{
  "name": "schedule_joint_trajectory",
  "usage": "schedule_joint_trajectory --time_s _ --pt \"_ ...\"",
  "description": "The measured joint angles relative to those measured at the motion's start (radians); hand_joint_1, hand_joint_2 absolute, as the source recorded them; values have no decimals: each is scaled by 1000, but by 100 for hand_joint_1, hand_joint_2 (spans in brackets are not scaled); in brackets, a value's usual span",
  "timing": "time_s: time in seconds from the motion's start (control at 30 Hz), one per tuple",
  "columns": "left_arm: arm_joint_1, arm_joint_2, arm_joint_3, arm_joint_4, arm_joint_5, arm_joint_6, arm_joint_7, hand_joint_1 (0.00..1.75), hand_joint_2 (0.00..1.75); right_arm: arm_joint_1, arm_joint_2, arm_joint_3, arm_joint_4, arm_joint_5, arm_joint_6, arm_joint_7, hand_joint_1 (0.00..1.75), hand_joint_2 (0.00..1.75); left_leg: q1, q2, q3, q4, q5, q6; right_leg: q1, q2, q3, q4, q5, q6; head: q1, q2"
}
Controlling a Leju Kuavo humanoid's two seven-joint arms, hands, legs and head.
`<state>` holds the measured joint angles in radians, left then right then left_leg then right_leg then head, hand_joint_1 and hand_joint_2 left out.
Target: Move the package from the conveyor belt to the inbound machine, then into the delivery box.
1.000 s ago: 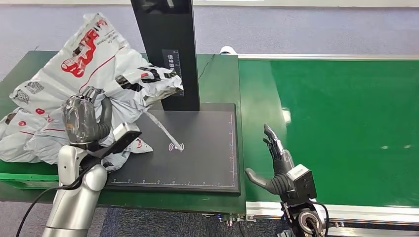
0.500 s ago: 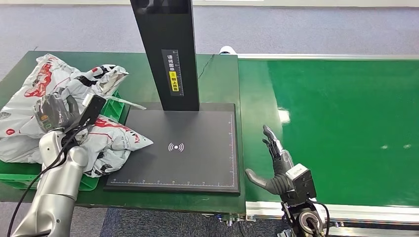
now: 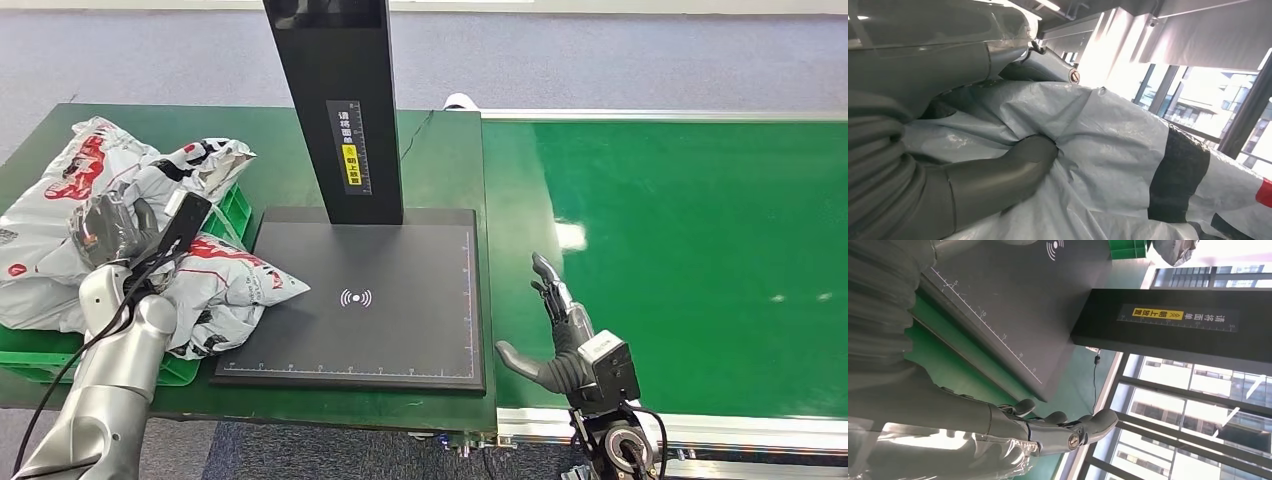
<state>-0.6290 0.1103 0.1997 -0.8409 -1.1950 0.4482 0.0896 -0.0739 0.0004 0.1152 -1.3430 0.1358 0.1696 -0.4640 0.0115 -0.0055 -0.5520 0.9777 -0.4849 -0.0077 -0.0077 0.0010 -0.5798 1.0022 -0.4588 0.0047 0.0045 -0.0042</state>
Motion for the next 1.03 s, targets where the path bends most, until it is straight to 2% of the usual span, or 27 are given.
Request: schedule_joint_trajectory --time_s 0.2,0.27,0.33,0.37,0.4,0.47,0.5,0.63,0.8,0.87,0.97,1.03 --pt "-19 17 23 54 -9 -29 8 175 175 -4 1 0 5 -2 0 4 0 175 0 0 0 0 0 0 0 0 0 0 0 0 0 0" --pt "-32 20 23 81 -24 -87 19 175 175 -10 1 0 11 -2 4 5 0 175 0 0 0 0 0 0 0 0 0 0 0 0 0 0" --pt "-54 24 23 121 -34 -202 32 171 175 -22 2 0 21 0 12 4 0 175 0 0 1 0 0 0 0 0 1 0 0 0 0 0" --pt "-67 28 23 142 -35 -269 37 154 175 -31 4 0 29 1 16 4 0 175 0 0 2 0 0 0 0 0 2 0 0 0 0 0" --pt "-81 33 23 164 -34 -329 39 112 175 -39 6 0 37 2 18 3 0 175 0 0 3 0 0 0 0 0 3 0 0 0 0 0" --pt "-104 42 23 201 -31 -386 42 29 175 -53 10 0 51 4 19 2 0 175 0 -1 5 0 0 0 0 -1 5 0 0 0 0 0" --pt "-113 46 23 217 -31 -390 43 1 175 -56 11 0 55 5 19 2 0 175 0 -1 6 0 0 0 0 -1 6 0 0 0 0 0" --pt "-128 53 23 254 -28 -345 52 0 175 -57 15 -1 62 6 18 2 0 175 0 -1 6 0 0 0 0 -1 6 0 0 0 0 0" --pt "-123 49 22 259 -14 -221 50 0 175 -52 18 -3 62 7 17 8 0 175 0 -1 6 0 0 0 0 -1 6 0 0 0 0 0" --pt "-110 42 23 249 15 -134 12 0 175 -50 20 -3 62 7 17 9 0 175 0 -1 6 0 0 0 0 -1 6 0 0 0 0 0" --pt "-75 24 24 205 101 0 -100 0 175 -48 21 -3 62 6 15 10 0 175 0 -1 4 0 0 0 0 -1 4 0 0 0 0 0" --pt "-56 14 25 176 143 43 -157 0 175 -48 21 -3 62 5 14 11 0 175 0 -1 4 0 0 0 0 -1 4 0 0 0 0 0"
